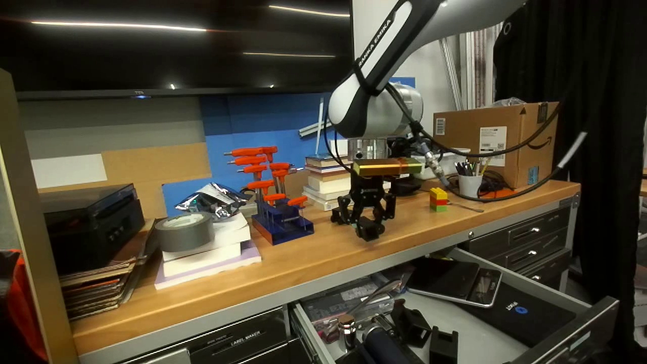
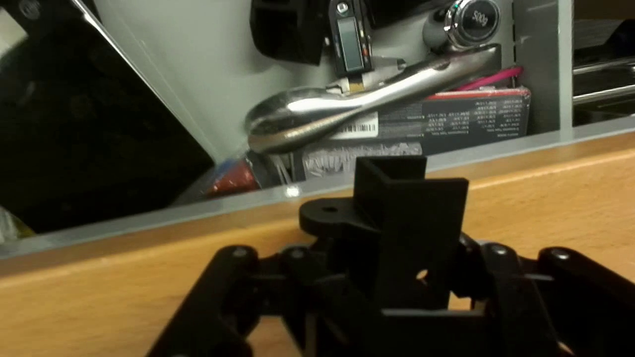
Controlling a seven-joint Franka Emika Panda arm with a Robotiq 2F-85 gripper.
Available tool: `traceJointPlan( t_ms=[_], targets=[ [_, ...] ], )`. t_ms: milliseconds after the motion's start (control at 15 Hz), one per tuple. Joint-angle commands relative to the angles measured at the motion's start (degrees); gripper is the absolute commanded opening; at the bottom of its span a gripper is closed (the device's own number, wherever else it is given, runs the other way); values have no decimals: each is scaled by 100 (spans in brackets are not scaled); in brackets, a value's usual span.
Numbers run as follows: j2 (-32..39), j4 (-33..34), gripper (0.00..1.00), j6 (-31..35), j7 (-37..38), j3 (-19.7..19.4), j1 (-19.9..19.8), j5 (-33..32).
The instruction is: Pick up the black objects from the countertop and put them inside the open drawer then close the drawer
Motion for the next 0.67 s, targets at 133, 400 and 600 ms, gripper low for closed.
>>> traceJointPlan(
  t_ms=[133,400,600],
  targets=[
    [-1787,-2057,25,350,1635,-105,217,-424],
    [-2453,-3407,25,1062,2291,-40,28,-213],
    [-2650,-4341,25,1778,2537,-69,-174,-155]
  ],
)
